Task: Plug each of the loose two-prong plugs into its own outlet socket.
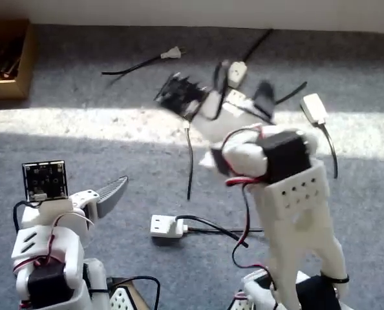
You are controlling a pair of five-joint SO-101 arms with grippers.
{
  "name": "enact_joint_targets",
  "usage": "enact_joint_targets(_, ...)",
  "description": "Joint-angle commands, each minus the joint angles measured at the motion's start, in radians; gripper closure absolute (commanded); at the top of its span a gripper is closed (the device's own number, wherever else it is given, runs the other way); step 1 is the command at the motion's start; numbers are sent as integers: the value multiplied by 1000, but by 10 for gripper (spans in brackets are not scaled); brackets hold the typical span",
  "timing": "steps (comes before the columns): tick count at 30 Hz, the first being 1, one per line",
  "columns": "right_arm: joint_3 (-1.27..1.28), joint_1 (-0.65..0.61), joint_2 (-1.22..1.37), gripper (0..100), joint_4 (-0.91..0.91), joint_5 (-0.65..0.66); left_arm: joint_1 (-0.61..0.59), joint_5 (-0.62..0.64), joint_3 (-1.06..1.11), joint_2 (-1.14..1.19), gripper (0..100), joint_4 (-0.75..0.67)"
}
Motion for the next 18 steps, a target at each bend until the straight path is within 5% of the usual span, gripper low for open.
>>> enact_joint_targets(1,-56,262,15,413,45,-137,81,-6,-283,202,511,81)
enact_joint_targets(6,239,407,-5,413,39,-212,245,-21,-819,779,511,405)
enact_joint_targets(9,424,483,-90,413,-44,-216,363,-173,-1038,1090,511,529)
enact_joint_targets(18,1196,743,-549,413,-450,-166,429,-672,-970,1316,511,529)
